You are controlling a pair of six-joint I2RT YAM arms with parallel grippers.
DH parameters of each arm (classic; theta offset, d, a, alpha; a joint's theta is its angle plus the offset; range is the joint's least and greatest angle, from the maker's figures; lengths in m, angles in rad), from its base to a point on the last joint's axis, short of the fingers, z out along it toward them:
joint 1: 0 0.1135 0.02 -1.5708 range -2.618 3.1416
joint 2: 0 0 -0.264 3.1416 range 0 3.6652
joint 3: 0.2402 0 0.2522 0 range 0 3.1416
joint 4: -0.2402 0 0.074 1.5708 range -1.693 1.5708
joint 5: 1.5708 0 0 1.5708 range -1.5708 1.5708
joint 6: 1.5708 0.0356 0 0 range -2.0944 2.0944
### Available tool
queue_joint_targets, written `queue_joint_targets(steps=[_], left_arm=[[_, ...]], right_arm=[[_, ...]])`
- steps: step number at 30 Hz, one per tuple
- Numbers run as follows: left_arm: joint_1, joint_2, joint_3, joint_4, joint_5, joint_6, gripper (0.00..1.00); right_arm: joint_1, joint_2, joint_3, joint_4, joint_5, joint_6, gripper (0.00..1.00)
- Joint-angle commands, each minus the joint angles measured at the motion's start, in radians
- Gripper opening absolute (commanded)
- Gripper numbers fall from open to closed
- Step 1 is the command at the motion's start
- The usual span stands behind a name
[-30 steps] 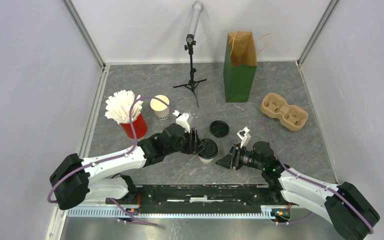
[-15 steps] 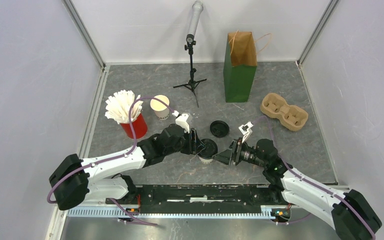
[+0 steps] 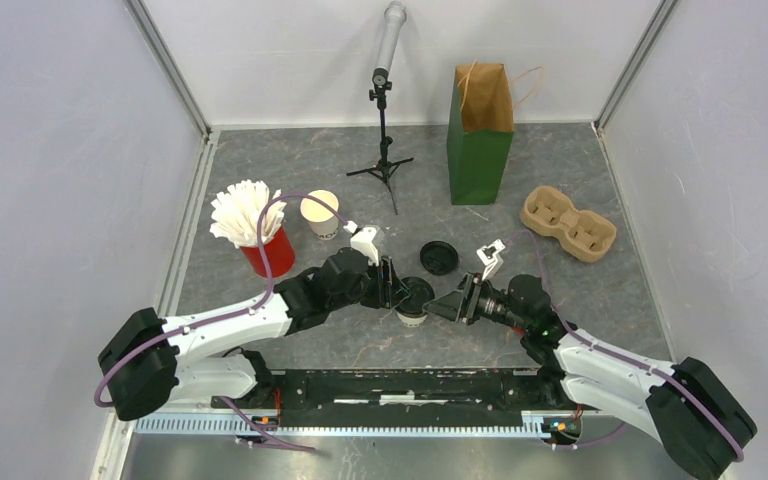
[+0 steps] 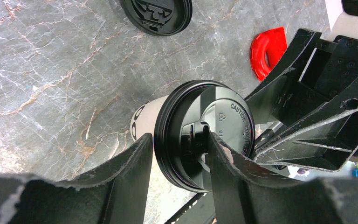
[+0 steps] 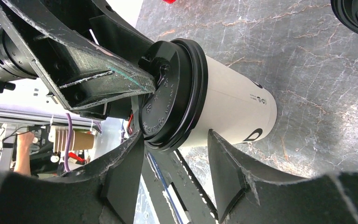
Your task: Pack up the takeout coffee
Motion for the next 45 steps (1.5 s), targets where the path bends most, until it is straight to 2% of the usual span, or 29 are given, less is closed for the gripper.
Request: queue_joint_targets(steps=[1,12,18,31,37,39,42,45], left_arm=[[-0.002,0.027,-0.033,-0.054,0.012,-0.014,0.53],[-0.002,0.045,-0.053,-0.042,0.018,-0.027,0.53],[-0.002,0.060,-0.078,-0.015,0.030,-0.050,0.52],[-0.002,0.056,-0.115,-0.009,0.023,-0.084,0.51],[-0.002,0.059,-0.118,0.001,0.035,-0.087,0.50],[-0.002,0.055,-0.112,0.001,0.044,-0.080,0.50],[-0.002,0.043,-0.084,0.002,0.079,-0.054,0.50],[-0.002,0.041,-0.058,-0.001,0.096,-0.032,0.50]], right_arm=[[0.000,0.011,-0.040,0.115,0.030,0.022,0.56],[0.000,0.112,-0.187,0.152,0.080,-0.015,0.44],[0.000,0.129,-0.281,0.192,0.125,-0.023,0.43],[0.001,0.173,-0.368,0.220,0.172,-0.040,0.37],[0.001,0.116,-0.382,0.234,0.150,-0.032,0.37],[0.001,0.036,-0.327,0.185,0.117,-0.018,0.37],[0.001,-0.168,-0.148,-0.132,0.154,-0.104,0.45],[0.000,-0.297,0.025,-0.365,0.237,-0.211,0.55]])
